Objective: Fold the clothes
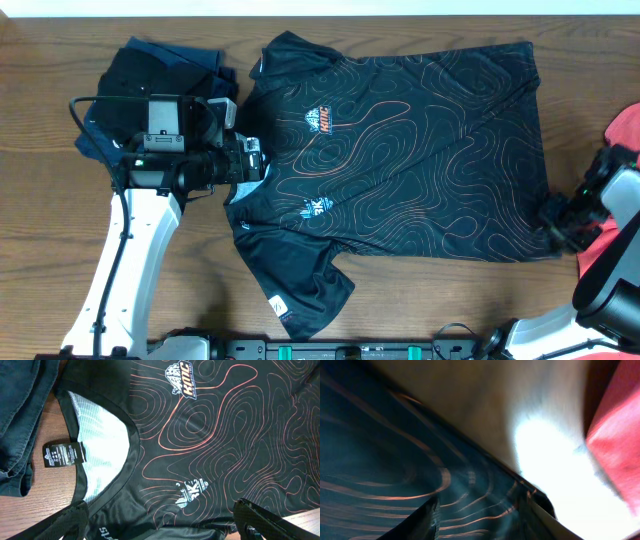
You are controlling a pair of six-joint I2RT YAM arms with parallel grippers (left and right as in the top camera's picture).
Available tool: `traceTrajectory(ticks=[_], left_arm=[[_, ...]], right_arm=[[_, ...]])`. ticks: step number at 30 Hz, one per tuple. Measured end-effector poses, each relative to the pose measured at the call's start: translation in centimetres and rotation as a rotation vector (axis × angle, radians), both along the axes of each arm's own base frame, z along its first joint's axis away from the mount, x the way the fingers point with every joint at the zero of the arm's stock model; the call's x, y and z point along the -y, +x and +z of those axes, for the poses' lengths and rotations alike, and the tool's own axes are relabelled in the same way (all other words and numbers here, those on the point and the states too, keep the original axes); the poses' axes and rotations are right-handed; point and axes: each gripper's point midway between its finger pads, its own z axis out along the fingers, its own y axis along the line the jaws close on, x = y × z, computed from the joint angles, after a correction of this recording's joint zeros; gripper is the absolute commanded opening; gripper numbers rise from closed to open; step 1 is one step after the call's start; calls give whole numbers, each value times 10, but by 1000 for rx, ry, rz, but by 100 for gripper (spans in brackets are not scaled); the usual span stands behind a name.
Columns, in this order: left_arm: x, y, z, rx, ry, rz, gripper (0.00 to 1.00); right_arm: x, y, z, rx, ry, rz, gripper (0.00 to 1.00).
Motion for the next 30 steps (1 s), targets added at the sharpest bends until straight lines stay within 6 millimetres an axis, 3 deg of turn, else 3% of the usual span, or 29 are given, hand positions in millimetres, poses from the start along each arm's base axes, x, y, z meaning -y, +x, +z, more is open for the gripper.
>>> traceTrajectory(ticks=[2, 4, 9, 12, 15, 22, 26, 30], left_arm=[[0, 0, 0, -1, 1, -1, 94], [0, 0, 0, -1, 1, -1, 94], [0, 0, 0, 2, 6, -10, 94], [0, 0, 0, 5, 8, -15, 94], [0, -1, 0, 5, 9, -16, 94], [-1, -16, -8, -67, 13, -19, 94], [-1, -32, -17, -144, 16, -20, 95], [-2, -56, -36, -255, 12, -11, 94]], right_arm=[[-1, -5, -1, 2, 1, -24, 18], [1, -12, -1, -4, 5, -61, 5], [18, -40, 0, -73, -8, -181, 1], [26, -52, 0, -85, 8, -243, 9], [28, -53, 0, -67, 32, -257, 27], [29, -34, 10, 11, 75, -229, 42], [41, -5, 45, 160, 47, -208, 51], [48, 24, 103, 374, -12, -177, 53]])
